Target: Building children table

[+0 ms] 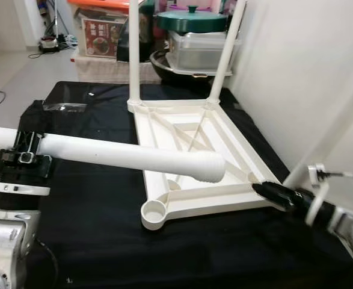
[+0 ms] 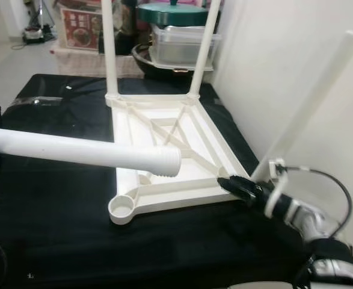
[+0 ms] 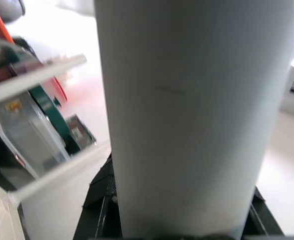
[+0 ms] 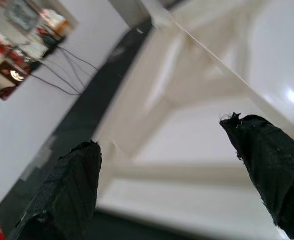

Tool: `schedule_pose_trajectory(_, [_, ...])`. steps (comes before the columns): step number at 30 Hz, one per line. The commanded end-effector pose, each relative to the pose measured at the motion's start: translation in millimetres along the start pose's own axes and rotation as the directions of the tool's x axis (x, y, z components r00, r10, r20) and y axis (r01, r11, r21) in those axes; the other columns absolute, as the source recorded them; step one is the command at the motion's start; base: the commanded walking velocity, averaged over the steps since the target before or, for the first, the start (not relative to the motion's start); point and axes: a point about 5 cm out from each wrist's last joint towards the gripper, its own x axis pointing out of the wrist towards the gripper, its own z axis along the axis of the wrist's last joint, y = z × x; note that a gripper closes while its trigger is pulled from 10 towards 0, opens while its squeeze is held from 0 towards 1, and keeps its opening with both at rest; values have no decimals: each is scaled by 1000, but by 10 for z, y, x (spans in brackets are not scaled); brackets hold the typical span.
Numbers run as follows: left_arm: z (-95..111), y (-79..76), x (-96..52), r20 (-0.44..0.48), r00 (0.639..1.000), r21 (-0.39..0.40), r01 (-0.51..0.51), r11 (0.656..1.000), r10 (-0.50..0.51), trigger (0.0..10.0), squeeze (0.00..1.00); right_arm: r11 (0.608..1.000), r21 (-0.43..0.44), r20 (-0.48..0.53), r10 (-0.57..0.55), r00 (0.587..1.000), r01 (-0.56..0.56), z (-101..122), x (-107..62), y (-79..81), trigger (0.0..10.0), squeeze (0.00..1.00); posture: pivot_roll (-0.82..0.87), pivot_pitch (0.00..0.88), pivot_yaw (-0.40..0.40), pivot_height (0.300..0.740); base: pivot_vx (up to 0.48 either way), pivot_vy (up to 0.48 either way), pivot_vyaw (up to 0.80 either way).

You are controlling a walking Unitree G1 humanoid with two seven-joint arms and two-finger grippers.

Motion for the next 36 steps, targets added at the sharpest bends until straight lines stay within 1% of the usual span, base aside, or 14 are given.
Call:
schedule_pose_trajectory(1, [-88, 23, 4, -43, 999, 3, -2, 1000, 2, 0, 0, 996, -86, 103, 10, 995, -1, 360, 201, 131, 10000, 0, -3, 0, -87, 740, 0, 0, 0])
schedule_pose_trajectory(3, [-178, 47, -6, -90, 996, 0, -10, 1000, 10, 0, 0, 989, -148, 213, 9, 977, 23, 818, 486, 335, 10000, 0, 6, 0, -84, 740, 0, 0, 0])
schedule_pose_trajectory(6, [-224, 46, -9, -119, 993, -2, -9, 1000, 8, 0, 0, 986, -166, 236, 44, 971, -5, 1031, 618, 486, 10000, 0, 9, 0, -84, 740, 0, 0, 0])
schedule_pose_trajectory(7, [-294, 44, -3, -168, 986, 9, -5, 1000, 6, 0, 0, 947, -260, 183, 239, 953, -188, 1316, 807, 911, 10000, 0, 14, 0, -86, 740, 0, 0, 0])
schedule_pose_trajectory(9, [-312, 43, 7, -187, 982, 21, 0, 1000, 4, 0, 0, 889, -298, 80, 385, 919, -347, 1396, 890, 1192, 10000, 0, 17, 0, -90, 740, 0, 0, 0])
schedule_pose_trajectory(12, [-310, 44, 9, -192, 981, 28, 2, 1000, 3, 0, 0, 866, -296, 24, 428, 903, -402, 1385, 919, 1278, 10000, 0, 15, 0, -92, 740, 0, 0, 0])
schedule_pose_trajectory(15, [-315, 51, 17, -198, 980, 51, 1, 999, 9, 0, 0, 804, -258, -154, 514, 844, -536, 1212, 940, 1454, 10000, 0, 18, 0, -103, 740, 0, 0, 0])
schedule_pose_trajectory(16, [-315, 51, 17, -198, 980, 51, 1, 999, 9, 0, 0, 804, -258, -154, 514, 844, -536, 1212, 940, 1454, 10000, 0, 18, 0, -103, 740, 0, 0, 0])
schedule_pose_trajectory(17, [-338, 31, 24, -219, 976, 83, 12, 996, 7, 0, 0, 756, -215, -320, 543, 776, -618, 992, 891, 1547, 10000, 0, 17, 0, -107, 740, 0, 0, 0])
schedule_pose_trajectory(19, [-376, 5, 27, -248, 969, 123, 30, 992, 1, 0, 0, 703, -132, -511, 555, 656, -699, 670, 791, 1653, 10000, 0, 15, 0, -107, 740, 0, 0, 0])
schedule_pose_trajectory(25, [-453, 24, 33, -279, 960, 148, 39, 988, 4, 0, 0, 681, -85, -623, 534, 572, -728, 333, 790, 1724, 10000, 0, 11, 0, -105, 740, 0, 0, 0])
schedule_pose_trajectory(32, [-497, 41, 54, -294, 956, 150, 41, 988, 5, 0, 0, 666, -113, -653, 509, 560, -737, 181, 894, 1805, 10000, 0, 7, 0, -91, 740, 0, 0, 0])
schedule_pose_trajectory(33, [-581, 63, 100, -326, 945, 149, 50, 988, 1, 0, 0, 661, -245, -691, 394, 606, -709, -51, 1130, 1858, 10000, 0, 11, 0, -90, 740, 0, 0, 0])
schedule_pose_trajectory(36, [-643, 73, 131, -346, 938, 148, 58, 987, -3, 0, 0, 641, -310, -711, 334, 619, -702, -214, 1242, 1926, 10000, 0, 12, 0, -88, 740, 0, 0, 0])
